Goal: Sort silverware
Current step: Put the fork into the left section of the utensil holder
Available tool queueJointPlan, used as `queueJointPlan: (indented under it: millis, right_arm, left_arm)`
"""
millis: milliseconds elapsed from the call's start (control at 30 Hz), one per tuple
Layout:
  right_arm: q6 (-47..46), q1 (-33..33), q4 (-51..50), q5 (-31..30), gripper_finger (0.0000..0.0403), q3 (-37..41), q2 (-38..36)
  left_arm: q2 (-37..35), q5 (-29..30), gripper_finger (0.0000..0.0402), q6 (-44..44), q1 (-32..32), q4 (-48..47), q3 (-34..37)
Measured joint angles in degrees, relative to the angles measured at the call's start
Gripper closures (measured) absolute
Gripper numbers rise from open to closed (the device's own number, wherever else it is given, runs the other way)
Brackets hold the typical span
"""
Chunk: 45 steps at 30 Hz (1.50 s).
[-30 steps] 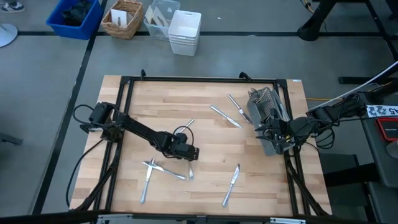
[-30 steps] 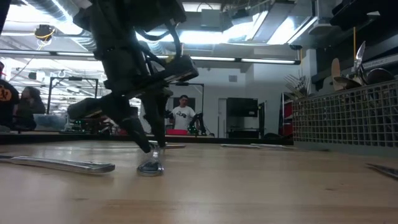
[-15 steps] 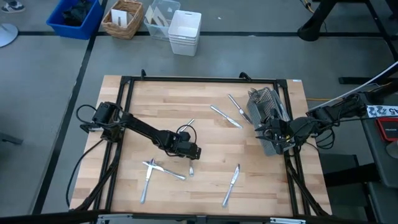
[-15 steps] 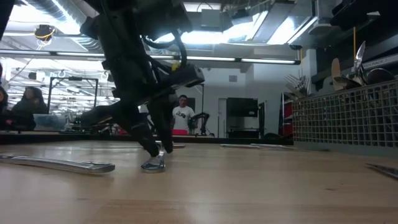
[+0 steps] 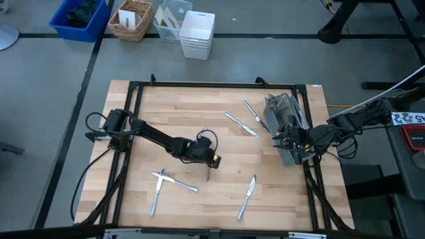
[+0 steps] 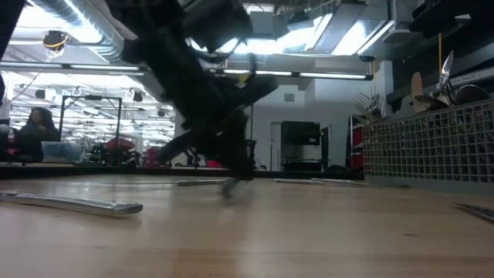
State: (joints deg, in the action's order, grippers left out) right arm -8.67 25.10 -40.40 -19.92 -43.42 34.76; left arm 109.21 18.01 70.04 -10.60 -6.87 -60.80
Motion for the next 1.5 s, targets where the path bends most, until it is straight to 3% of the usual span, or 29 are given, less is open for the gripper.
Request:
queueJointPlan:
  millis: [233,500,633,800,1067,1267,1500]
  right_arm:
    - [0.0,0.0,0.1,-0.8,0.0267,0.0,0.0]
    - [-3.1,0.0,5.6,-15.5,0.0267,0.0,0.1]
    - [-2.2,0.0,10.0,-17.6,0.0267,0.0,0.6]
    - [0.0,0.0,16.7,-19.0,0.0267,0.0,0.6]
    - [5.6,0.0,29.7,-28.5,0.0267,0.0,1.8]
    - [9.1,0.0,29.5,-24.7,0.0267,0.0,1.9]
    - [9.1,0.0,28.1,-20.7,0.0267,0.0,1.9]
  left_arm:
    - [0.0,0.9,0.0398,-18.1,4.0,16.1,0.0]
    - [-0.1,6.5,0.0400,-53.2,6.6,40.6,-0.1]
    - [-0.1,7.8,0.0400,-71.7,6.6,53.3,-0.2]
    - [-0.2,7.8,0.0400,-84.5,6.8,65.9,-0.2]
    - [1.8,7.2,0.0401,-90.4,9.6,68.0,-3.1]
    - [8.5,-5.4,0.0401,-91.5,10.7,67.9,-10.1]
    - [13.6,-14.1,0.0401,-93.5,9.8,67.8,-17.7]
